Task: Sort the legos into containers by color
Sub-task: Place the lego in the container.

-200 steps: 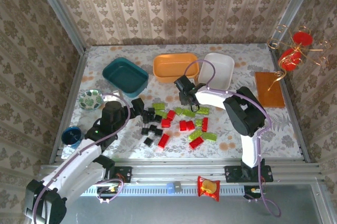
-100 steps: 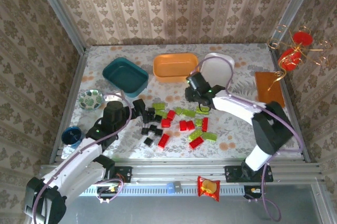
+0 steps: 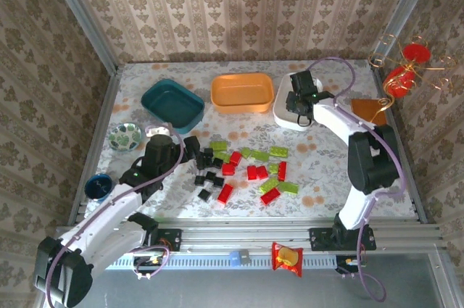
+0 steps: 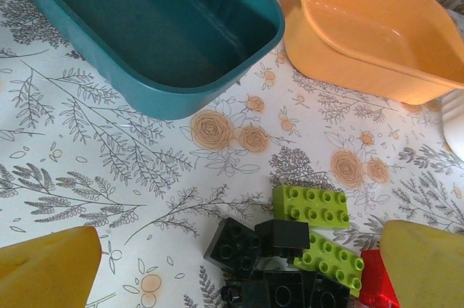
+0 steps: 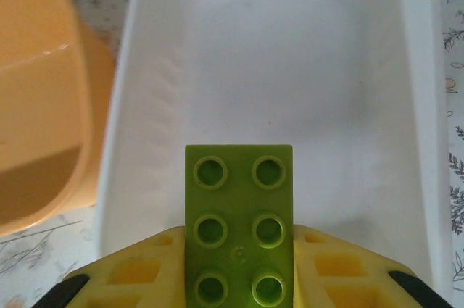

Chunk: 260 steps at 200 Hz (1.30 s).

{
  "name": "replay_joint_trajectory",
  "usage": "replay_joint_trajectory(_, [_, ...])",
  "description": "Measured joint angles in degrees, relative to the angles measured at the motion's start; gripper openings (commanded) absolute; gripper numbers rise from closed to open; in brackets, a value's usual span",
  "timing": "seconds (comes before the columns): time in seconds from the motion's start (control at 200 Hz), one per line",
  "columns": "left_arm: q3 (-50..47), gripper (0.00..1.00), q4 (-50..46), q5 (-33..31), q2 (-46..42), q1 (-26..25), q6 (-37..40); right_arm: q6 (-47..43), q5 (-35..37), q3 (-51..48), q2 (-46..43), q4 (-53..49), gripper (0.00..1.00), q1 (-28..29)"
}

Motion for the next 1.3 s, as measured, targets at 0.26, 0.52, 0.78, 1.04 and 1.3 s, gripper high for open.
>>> replay_joint_trajectory(0.26, [0.02,0.97,-2.69,-0.7,0.15,0.0,0.22,0.81,-0.07,4.59,5.07,-3.26,0.63,-2.71])
replay_joint_trajectory(0.52, [3.15,0.98,-3.39,1.75,5.38,0.0,2.01,0.81,-2.12,0.17,-1.25,-2.34,0.68,-1.92])
replay_joint_trajectory(0.78, [8.85,0.95,-3.61,4.79,16.68,-3.93,5.46,0.83,-2.47,-11.13,-12.31,0.96,0.69,4.33])
replay_joint_trajectory(1.04, [14.82,0.8,-5.66,-0.17,28.63,-10.91,10.01,1.77,-2.58,-17.07,-14.53,1.07,0.69,4.81])
replay_joint_trajectory(1.3, [17.51,0.7,-5.9,-2.75,36.74,-11.08,11.41,1.95,-2.56,-17.22,-16.11,2.38,0.69,4.83])
